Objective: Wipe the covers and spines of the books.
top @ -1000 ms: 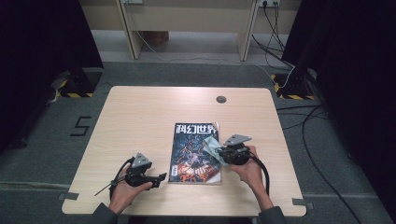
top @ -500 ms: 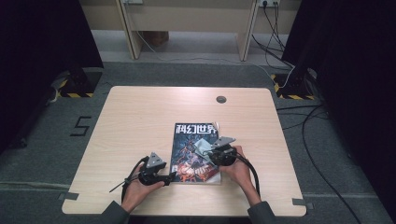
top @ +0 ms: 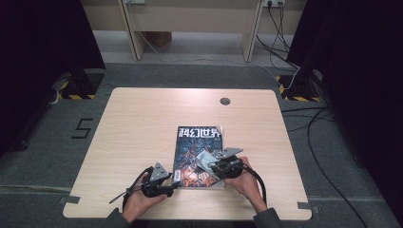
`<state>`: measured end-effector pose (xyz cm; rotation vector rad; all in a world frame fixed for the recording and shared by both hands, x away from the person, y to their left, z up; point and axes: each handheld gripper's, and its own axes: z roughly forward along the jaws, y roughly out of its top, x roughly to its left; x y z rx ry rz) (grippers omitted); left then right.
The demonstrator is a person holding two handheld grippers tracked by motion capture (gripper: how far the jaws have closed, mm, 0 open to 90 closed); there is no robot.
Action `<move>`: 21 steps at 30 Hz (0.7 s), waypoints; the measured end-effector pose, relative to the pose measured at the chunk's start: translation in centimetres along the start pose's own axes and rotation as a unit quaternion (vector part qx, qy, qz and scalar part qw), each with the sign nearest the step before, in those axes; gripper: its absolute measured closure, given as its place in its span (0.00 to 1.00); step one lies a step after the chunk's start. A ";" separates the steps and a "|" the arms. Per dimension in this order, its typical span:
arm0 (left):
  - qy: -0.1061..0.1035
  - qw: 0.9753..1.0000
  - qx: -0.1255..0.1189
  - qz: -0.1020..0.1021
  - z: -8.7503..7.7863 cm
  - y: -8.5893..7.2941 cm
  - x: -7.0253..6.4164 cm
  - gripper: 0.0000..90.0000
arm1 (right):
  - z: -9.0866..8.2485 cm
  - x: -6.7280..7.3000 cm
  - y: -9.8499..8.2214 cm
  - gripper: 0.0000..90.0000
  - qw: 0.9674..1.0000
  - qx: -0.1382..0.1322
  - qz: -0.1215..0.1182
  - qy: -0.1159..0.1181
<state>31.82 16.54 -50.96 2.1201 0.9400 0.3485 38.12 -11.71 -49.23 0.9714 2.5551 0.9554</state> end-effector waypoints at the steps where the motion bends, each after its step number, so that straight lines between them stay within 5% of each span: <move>1: -0.002 1.000 0.000 0.000 -0.1 -0.1 -0.1 0.56 | -0.1 0.2 -0.1 0.80 1.000 -0.002 -0.004 0.000; 6: -0.006 1.000 0.009 0.008 -0.7 -0.5 -0.8 0.55 | -0.8 1.2 -0.9 0.80 1.000 0.002 -0.007 0.005; 10: -0.005 1.000 0.010 0.008 -0.7 -0.5 -0.9 0.54 | -0.9 1.3 -1.0 0.71 1.000 0.002 0.018 0.018; 12: -0.010 1.000 0.011 0.005 -0.7 -0.5 -0.6 0.51 | -0.9 1.2 -0.8 0.65 1.000 0.002 0.011 0.025; 17: -0.018 1.000 0.013 -0.003 -0.6 -0.5 -0.3 0.49 | -1.0 0.9 -0.1 0.47 1.000 -0.009 0.028 0.009; 21: -0.017 1.000 0.012 -0.005 -0.6 -0.5 -0.3 0.49 | -1.8 0.6 0.3 0.55 1.000 -0.023 0.010 0.012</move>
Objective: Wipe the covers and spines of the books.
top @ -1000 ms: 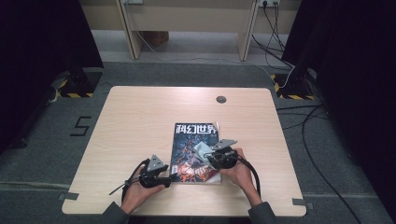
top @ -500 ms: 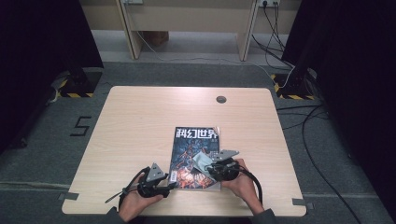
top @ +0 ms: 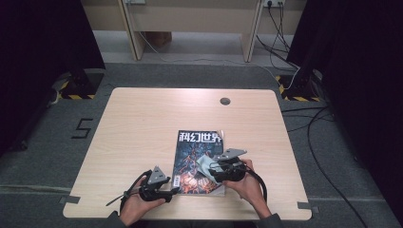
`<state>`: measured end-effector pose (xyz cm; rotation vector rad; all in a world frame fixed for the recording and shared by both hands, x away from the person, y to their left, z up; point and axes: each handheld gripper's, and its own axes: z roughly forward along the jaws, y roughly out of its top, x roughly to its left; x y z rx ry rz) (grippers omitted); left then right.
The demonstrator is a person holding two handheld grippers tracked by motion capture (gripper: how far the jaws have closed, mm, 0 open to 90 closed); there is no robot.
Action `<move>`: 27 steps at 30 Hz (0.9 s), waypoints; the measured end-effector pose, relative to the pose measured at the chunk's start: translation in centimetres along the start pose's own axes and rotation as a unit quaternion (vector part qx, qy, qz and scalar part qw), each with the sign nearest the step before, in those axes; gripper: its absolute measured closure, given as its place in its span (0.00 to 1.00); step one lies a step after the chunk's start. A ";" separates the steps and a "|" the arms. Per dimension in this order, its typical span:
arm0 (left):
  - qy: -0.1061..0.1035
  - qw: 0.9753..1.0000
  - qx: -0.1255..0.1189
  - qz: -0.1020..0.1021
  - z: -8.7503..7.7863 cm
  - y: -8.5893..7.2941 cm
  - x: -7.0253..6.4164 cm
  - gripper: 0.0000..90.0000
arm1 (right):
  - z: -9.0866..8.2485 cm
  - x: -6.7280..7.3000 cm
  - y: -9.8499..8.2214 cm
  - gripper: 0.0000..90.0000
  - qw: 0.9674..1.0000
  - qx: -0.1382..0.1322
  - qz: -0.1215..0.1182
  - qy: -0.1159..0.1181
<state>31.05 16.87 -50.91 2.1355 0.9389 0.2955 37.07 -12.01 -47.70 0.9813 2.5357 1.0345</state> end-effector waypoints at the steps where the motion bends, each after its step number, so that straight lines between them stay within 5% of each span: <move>1: 0.000 1.000 0.002 0.001 0.0 0.0 0.0 0.49 | 0.0 0.0 0.1 0.56 1.000 0.006 -0.009 0.004; 4: 0.000 1.000 0.000 -0.004 0.0 0.0 0.1 0.48 | 0.1 0.1 0.1 0.60 0.998 0.027 -0.051 -0.008; 7: 0.001 1.000 0.004 0.000 0.0 0.1 0.1 0.47 | 0.0 0.5 0.1 0.74 0.999 0.013 -0.052 -0.009; 15: 0.002 1.000 0.001 -0.007 0.0 0.0 0.1 0.45 | 1.2 1.0 0.1 0.80 0.997 0.040 -0.069 -0.019; 27: 0.002 1.000 0.000 -0.002 0.0 0.0 0.1 0.46 | 3.3 -1.5 2.1 0.81 0.997 0.053 -0.047 -0.042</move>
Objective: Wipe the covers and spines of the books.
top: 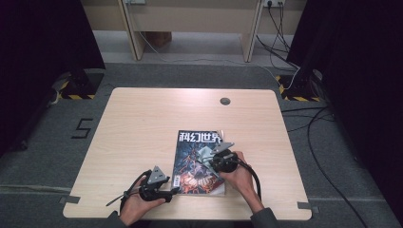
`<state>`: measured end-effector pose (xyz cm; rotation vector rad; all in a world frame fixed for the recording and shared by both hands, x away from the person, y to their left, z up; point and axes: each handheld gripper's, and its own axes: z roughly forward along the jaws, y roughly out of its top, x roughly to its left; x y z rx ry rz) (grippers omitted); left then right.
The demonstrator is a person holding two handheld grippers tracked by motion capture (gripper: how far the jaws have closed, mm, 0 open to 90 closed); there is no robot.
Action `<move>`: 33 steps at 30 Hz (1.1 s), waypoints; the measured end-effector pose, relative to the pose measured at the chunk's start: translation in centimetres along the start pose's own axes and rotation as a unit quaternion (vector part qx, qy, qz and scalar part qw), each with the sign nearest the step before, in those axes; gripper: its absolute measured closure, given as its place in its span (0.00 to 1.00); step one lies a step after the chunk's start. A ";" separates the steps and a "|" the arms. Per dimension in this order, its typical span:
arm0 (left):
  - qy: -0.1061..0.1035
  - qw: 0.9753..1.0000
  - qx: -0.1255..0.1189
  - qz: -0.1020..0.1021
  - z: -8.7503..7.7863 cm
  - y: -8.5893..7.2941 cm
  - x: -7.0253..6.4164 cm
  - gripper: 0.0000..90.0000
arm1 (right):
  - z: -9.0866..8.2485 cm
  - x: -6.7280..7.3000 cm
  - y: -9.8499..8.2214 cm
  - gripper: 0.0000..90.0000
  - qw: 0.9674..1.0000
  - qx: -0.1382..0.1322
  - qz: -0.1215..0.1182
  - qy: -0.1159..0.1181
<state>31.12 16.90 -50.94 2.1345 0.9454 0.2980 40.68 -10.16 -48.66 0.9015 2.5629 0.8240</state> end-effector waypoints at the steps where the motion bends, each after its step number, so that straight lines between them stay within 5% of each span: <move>1: -0.001 1.000 0.002 0.002 0.0 0.0 0.0 0.46 | 0.2 -0.4 0.1 0.81 1.000 -0.002 0.003 -0.001; 14: -0.004 1.000 -0.002 -0.004 0.0 -0.1 0.1 0.46 | 2.0 -5.1 1.6 0.81 0.997 -0.006 0.042 -0.060; 33: -0.006 1.000 0.000 -0.006 0.0 -0.1 0.2 0.46 | 2.9 -7.2 2.4 0.81 0.994 -0.004 0.067 -0.088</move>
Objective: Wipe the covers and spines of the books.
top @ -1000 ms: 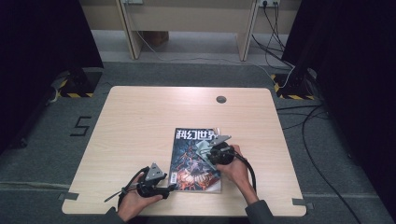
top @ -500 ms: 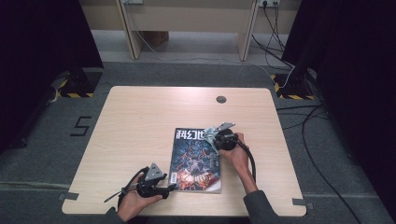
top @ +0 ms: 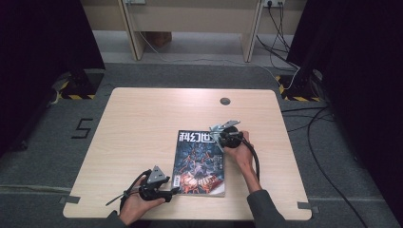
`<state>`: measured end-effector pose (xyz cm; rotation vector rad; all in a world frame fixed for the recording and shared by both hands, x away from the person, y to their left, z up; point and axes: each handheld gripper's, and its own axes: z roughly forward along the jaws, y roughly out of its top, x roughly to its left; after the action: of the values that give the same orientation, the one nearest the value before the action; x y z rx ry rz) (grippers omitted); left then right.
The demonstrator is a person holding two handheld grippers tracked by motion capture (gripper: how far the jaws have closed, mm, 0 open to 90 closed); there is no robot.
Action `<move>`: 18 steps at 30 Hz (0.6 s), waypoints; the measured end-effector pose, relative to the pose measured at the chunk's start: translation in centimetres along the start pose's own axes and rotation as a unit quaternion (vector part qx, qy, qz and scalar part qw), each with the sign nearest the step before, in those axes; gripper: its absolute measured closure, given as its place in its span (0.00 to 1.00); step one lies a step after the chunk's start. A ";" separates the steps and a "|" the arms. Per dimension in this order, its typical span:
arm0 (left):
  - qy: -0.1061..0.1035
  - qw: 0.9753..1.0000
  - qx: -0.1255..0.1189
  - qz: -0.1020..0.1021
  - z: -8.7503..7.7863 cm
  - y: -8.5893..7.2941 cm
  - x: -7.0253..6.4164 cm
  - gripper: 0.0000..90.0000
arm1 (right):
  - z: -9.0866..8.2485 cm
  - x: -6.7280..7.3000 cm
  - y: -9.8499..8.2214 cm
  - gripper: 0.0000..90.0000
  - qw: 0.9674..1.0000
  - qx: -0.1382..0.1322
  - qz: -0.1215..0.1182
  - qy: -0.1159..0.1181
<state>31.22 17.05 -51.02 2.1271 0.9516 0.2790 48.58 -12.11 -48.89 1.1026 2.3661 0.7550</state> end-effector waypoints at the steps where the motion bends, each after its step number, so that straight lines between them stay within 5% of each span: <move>1: 0.000 1.000 0.000 0.000 0.0 0.0 0.0 0.46 | 0.0 0.0 0.1 0.81 1.000 0.001 -0.004 -0.005; 9: -0.003 1.000 0.001 -0.003 0.0 0.0 0.1 0.45 | 0.0 1.9 0.5 0.83 0.997 0.007 -0.067 -0.023; 13: -0.003 1.000 0.001 -0.004 0.0 0.0 0.1 0.45 | -0.2 2.4 0.4 0.83 0.996 0.008 -0.087 -0.016; 18: -0.004 1.000 0.002 -0.004 0.0 0.0 0.2 0.45 | -0.9 4.0 0.3 0.84 0.992 0.011 -0.121 0.023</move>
<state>31.35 17.14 -51.04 2.1256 0.9563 0.2657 45.81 -9.06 -48.59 0.7935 2.4936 0.6741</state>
